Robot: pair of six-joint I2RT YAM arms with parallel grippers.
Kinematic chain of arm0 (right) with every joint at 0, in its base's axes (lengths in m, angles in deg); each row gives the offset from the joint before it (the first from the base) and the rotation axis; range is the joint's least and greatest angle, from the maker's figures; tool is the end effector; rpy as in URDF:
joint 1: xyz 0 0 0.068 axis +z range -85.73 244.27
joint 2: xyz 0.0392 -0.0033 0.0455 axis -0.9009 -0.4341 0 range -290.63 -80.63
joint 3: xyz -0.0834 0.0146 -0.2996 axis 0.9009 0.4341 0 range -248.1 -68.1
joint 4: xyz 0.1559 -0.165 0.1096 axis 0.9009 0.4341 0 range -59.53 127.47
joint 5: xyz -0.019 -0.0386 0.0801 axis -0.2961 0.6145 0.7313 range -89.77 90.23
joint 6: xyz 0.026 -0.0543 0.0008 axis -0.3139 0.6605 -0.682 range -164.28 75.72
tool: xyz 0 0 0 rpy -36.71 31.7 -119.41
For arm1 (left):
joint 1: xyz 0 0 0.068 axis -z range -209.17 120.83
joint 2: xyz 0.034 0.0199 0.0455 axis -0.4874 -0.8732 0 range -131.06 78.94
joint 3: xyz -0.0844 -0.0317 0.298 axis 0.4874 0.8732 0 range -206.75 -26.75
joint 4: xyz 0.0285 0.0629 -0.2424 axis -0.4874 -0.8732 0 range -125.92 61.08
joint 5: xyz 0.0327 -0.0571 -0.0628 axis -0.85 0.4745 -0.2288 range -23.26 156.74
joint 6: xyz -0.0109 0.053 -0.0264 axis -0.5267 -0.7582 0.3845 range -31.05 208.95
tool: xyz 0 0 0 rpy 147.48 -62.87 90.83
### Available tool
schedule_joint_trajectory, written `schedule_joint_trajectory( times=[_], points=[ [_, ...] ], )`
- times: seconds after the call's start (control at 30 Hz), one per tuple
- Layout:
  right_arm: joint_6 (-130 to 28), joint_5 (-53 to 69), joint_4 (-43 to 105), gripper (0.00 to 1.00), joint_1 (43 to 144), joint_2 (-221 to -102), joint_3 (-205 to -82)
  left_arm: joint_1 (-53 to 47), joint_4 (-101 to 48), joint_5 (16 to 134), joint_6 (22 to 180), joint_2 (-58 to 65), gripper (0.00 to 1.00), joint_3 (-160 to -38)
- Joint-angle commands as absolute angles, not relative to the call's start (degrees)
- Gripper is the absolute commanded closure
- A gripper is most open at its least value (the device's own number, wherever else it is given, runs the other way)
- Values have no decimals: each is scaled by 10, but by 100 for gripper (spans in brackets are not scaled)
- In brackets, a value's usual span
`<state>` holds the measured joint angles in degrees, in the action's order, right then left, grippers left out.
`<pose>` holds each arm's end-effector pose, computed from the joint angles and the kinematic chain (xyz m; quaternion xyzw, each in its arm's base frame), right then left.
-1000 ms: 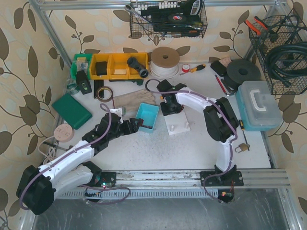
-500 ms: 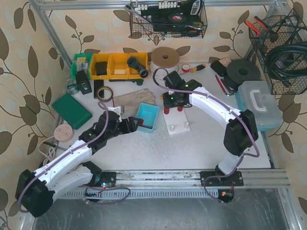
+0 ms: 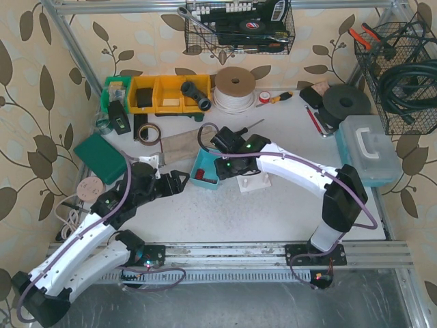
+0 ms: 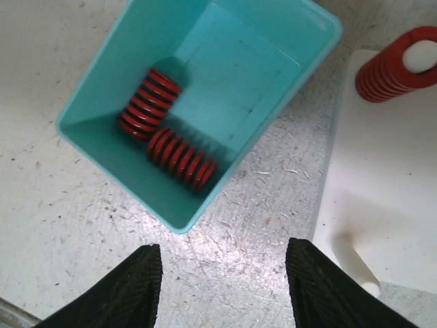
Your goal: Install the large spring
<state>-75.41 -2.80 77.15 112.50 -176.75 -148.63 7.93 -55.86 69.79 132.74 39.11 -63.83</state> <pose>0.2348 0.2594 0.3052 -0.1380 0.9607 0.1332 0.2008 0.1002 -0.0787 0.2980 -0.0371 0.8637 -0.3433 0.3672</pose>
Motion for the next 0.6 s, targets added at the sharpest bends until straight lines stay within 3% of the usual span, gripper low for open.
schedule_joint_trajectory(
  times=[0.0, 0.4, 0.5, 0.57],
  points=[
    [-777, -60, 778, 49, 1122, -1771, -1476, 78, -624, 686, 1333, 423, 21, -652],
    [-765, -59, 789, 50, 1102, -1878, -1570, 78, -542, 663, 1270, 378, 20, -604],
    [-696, -29, 777, 51, 1084, -1898, -1598, 78, -517, 665, 1263, 369, 19, -595],
    [-590, 66, 768, 55, 1070, -1918, -1630, 77, -514, 663, 1263, 365, 19, -591]
  ],
)
